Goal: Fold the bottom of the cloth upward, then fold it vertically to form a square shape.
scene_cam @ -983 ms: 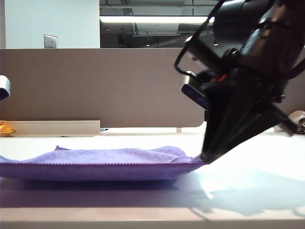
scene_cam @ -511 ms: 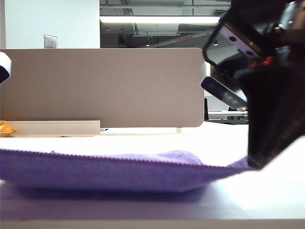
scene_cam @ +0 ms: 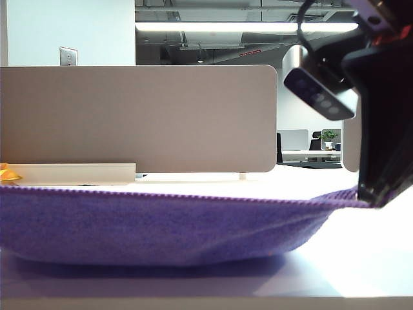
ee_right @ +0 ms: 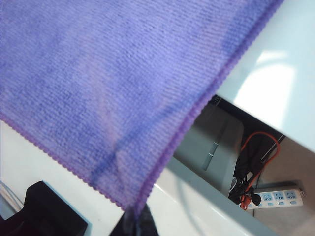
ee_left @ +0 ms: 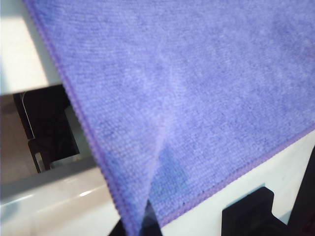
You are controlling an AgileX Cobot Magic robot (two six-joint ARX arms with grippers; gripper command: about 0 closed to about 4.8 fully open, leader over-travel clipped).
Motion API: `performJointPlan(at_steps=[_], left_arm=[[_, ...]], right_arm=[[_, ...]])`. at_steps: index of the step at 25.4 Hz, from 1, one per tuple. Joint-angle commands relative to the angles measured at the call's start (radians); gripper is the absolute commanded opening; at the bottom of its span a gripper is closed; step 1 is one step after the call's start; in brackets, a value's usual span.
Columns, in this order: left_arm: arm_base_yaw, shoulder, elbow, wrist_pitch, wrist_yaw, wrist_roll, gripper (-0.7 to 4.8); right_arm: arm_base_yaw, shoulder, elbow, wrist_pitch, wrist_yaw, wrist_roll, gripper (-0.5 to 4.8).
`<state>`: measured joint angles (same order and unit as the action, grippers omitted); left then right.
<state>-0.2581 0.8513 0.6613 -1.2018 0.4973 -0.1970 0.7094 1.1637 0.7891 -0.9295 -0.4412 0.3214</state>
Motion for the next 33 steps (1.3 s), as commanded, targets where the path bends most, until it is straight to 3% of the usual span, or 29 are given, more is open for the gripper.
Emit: performJointPlan(at_steps=[1, 9, 14, 15, 16, 17, 18, 27, 30, 33], left_arm=[[0.001, -0.002, 0.003, -0.042, -0.022, 0.002, -0.06], [0.001, -0.054, 0.003, -0.043, -0.037, -0.025, -0.06], [0.001, -0.053, 0.003, 0.106, 0.024, -0.125, -0.06], [0.001, -0.053, 0.003, 0.115, 0.023, -0.134, -0.06], [0.001, -0.052, 0.003, 0.128, 0.023, -0.137, -0.06], [0.001, -0.051, 0.003, 0.145, 0.019, -0.150, -0.06], [0.001, -0.049, 0.003, 0.167, 0.018, -0.160, -0.06], [0.001, -0.039, 0.003, 0.481, 0.023, -0.358, -0.06], [0.001, 0.014, 0.003, 0.555, 0.024, -0.380, -0.06], [0.001, 0.093, 0.003, 0.612, 0.026, -0.377, -0.06]], right_arm=[[-0.002, -0.021, -0.001, -0.079, 0.020, 0.000, -0.01], [-0.001, -0.030, -0.043, -0.009, 0.013, 0.004, -0.01], [-0.002, -0.025, -0.043, 0.122, -0.010, 0.066, 0.00], [-0.002, -0.021, -0.043, 0.137, -0.009, 0.075, 0.14], [-0.003, -0.019, -0.043, 0.151, -0.007, 0.080, 0.73], [-0.004, -0.012, -0.043, 0.172, -0.005, 0.088, 1.72], [-0.004, -0.003, -0.042, 0.187, -0.006, 0.098, 1.95], [-0.004, 0.111, -0.036, 0.293, -0.088, 0.125, 2.04], [-0.003, 0.112, -0.037, 0.303, -0.101, 0.141, 2.41], [-0.003, 0.111, -0.037, 0.316, -0.123, 0.159, 2.45]])
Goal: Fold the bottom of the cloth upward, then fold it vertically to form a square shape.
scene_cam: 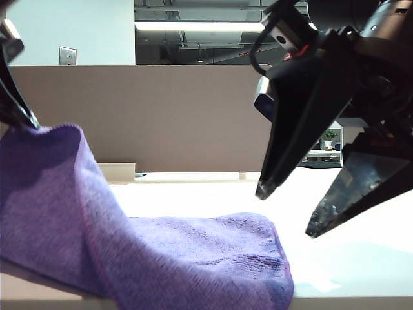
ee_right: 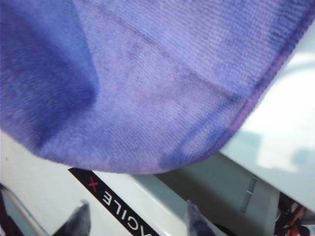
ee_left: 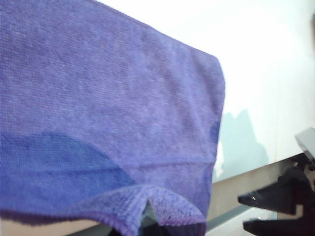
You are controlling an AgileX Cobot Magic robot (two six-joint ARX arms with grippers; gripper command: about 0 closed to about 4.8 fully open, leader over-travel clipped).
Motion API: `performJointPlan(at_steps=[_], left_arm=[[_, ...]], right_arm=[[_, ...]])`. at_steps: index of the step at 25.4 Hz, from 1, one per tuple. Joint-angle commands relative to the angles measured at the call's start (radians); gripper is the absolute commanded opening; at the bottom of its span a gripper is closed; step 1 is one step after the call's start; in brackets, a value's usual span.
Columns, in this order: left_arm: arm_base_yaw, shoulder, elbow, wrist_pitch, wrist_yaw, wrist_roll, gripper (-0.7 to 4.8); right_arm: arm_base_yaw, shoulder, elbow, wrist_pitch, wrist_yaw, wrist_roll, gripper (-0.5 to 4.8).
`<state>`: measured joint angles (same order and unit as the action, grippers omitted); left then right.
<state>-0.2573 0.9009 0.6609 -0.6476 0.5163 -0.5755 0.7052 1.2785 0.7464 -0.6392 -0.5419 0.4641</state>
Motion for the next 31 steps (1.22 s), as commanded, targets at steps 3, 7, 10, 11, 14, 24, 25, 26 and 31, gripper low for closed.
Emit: performJointPlan(at_steps=[3, 7, 10, 11, 14, 24, 25, 26, 31], left_arm=[[0.000, 0.093, 0.004, 0.137, -0.001, -0.005, -0.06], [0.001, 0.163, 0.005, 0.233, -0.007, -0.036, -0.06], [0.001, 0.235, 0.009, 0.312, -0.008, -0.062, -0.06], [0.001, 0.249, 0.011, 0.332, -0.018, -0.063, -0.06], [0.003, 0.275, 0.011, 0.388, -0.078, -0.072, -0.06], [0.081, 0.348, 0.024, 0.423, -0.086, -0.087, 0.03], [0.081, 0.358, 0.024, 0.431, -0.070, -0.087, 0.27], [0.081, 0.371, 0.024, 0.449, -0.055, -0.087, 0.63], [0.082, 0.388, 0.024, 0.526, -0.041, -0.087, 0.90]], right_arm=[[0.002, -0.003, 0.006, 0.023, -0.037, 0.034, 2.45], [0.002, -0.003, 0.006, 0.023, -0.042, 0.042, 2.45], [0.002, -0.003, 0.006, 0.023, -0.064, 0.042, 2.57], [0.002, -0.003, 0.006, 0.023, -0.066, 0.045, 2.63], [0.002, -0.004, 0.006, 0.024, -0.064, 0.056, 2.75], [0.002, -0.008, 0.006, 0.023, -0.065, 0.061, 2.74], [0.002, -0.008, 0.006, 0.022, -0.064, 0.061, 2.74], [0.002, -0.008, 0.006, 0.019, -0.065, 0.061, 2.75], [0.002, -0.008, 0.006, 0.015, -0.067, 0.061, 2.75]])
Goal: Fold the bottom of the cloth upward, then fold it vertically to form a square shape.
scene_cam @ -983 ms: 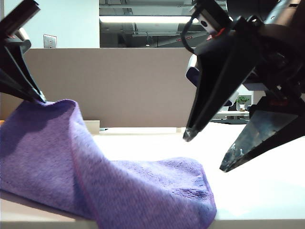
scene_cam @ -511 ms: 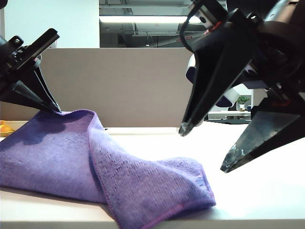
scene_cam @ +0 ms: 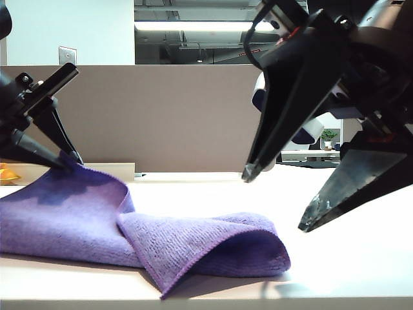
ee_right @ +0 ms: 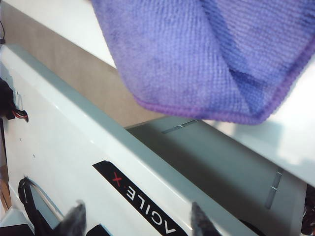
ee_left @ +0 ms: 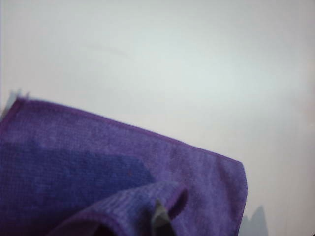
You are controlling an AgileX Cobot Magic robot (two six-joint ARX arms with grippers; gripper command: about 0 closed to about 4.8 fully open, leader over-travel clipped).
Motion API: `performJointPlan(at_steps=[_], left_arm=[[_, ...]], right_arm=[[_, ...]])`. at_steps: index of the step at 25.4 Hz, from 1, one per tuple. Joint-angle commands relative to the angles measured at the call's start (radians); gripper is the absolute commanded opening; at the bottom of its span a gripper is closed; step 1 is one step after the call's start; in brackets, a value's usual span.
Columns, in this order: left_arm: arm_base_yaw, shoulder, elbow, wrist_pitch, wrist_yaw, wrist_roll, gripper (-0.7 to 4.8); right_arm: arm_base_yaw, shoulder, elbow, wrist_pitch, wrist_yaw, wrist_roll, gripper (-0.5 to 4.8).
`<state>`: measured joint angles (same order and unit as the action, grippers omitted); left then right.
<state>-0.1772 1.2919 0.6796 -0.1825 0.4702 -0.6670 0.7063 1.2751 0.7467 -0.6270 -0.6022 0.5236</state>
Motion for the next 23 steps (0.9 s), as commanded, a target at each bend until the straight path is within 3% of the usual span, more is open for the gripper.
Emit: performJointPlan(at_steps=[1, 4, 5, 11, 17, 20, 23], left_arm=[[0.002, -0.003, 0.008, 0.067, 0.004, 0.004, 0.90], [0.002, -0.003, 0.031, 0.068, -0.025, 0.010, 1.00], [0.002, -0.003, 0.042, 0.066, -0.024, 0.013, 1.35], [0.002, -0.003, 0.044, 0.044, -0.024, 0.031, 1.35], [0.001, -0.003, 0.044, -0.010, 0.014, 0.034, 1.23], [0.002, -0.005, 0.044, -0.067, 0.030, 0.088, 1.20], [0.002, -0.006, 0.044, -0.071, 0.033, 0.091, 1.20]], right_arm=[[0.001, -0.004, 0.006, 0.003, -0.006, 0.001, 2.75], [0.001, -0.004, 0.006, 0.023, -0.006, 0.009, 2.74], [0.001, -0.004, 0.006, 0.053, -0.007, 0.032, 2.74], [0.001, -0.002, 0.006, 0.193, -0.032, 0.123, 2.74], [0.008, 0.028, 0.003, 0.187, -0.025, 0.134, 2.74], [0.027, 0.064, 0.003, 0.190, -0.020, 0.135, 2.74], [0.041, 0.080, 0.004, 0.207, 0.013, 0.139, 2.74]])
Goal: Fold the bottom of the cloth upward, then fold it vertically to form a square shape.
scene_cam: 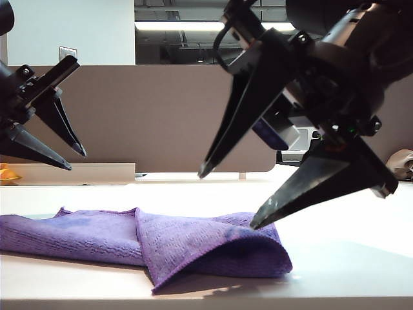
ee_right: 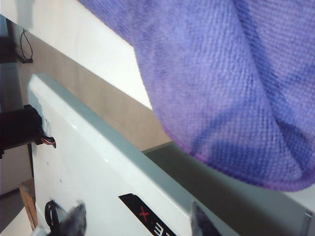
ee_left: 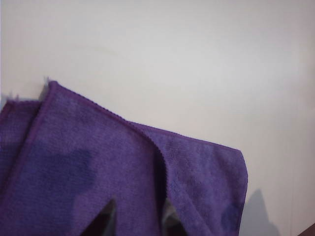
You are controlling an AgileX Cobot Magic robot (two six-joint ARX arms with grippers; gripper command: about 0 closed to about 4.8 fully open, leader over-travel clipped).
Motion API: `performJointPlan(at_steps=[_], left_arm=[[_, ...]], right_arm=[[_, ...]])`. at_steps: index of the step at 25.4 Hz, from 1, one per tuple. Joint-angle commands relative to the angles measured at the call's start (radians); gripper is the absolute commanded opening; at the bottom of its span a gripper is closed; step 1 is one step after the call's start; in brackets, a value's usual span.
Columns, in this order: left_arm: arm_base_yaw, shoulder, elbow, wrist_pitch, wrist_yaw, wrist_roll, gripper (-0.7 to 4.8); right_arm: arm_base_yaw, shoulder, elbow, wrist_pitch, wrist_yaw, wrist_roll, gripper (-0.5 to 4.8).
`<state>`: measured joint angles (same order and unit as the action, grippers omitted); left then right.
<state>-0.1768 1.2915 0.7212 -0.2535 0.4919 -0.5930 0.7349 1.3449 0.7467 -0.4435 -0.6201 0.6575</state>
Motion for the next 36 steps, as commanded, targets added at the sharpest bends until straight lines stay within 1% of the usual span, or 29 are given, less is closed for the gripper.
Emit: performJointPlan(at_steps=[1, 6, 8, 20, 22, 24, 28, 29, 30, 31, 36], left_arm=[[0.001, -0.006, 0.002, 0.000, 0.017, 0.016, 1.20], [0.001, -0.007, 0.003, -0.003, 0.027, 0.016, 1.20], [0.001, -0.012, 0.003, -0.005, 0.029, 0.016, 1.20], [0.001, -0.072, 0.003, -0.039, 0.027, 0.018, 1.20], [0.001, -0.081, 0.003, -0.063, 0.025, 0.040, 1.19], [0.001, -0.081, 0.003, -0.091, 0.025, 0.050, 1.19], [0.001, -0.081, 0.003, -0.171, 0.008, 0.120, 1.10], [0.001, -0.081, 0.003, -0.198, -0.016, 0.146, 1.10], [0.001, -0.081, 0.003, -0.207, -0.027, 0.154, 1.10], [0.001, -0.081, 0.003, -0.211, -0.028, 0.163, 1.10], [0.000, -0.080, 0.003, -0.222, -0.016, 0.175, 1.06]], right_arm=[[0.013, 0.016, 0.004, 0.029, 0.041, 0.005, 2.74], [0.009, 0.046, 0.005, 0.042, 0.046, 0.020, 2.74], [0.009, 0.060, 0.005, 0.087, 0.045, 0.031, 2.69], [0.006, 0.097, 0.006, 0.193, 0.079, 0.066, 2.53], [0.002, 0.097, 0.006, 0.216, 0.094, 0.076, 2.50], [0.000, 0.097, 0.006, 0.214, 0.100, 0.076, 2.50], [-0.002, 0.096, 0.006, 0.170, 0.011, 0.077, 2.51], [0.012, 0.087, 0.006, 0.132, 0.025, 0.071, 2.52], [0.019, 0.082, 0.006, 0.121, 0.043, 0.064, 2.52], [0.032, 0.068, 0.006, 0.104, 0.064, 0.060, 2.52], [0.033, 0.047, 0.005, 0.064, 0.115, 0.059, 2.52]])
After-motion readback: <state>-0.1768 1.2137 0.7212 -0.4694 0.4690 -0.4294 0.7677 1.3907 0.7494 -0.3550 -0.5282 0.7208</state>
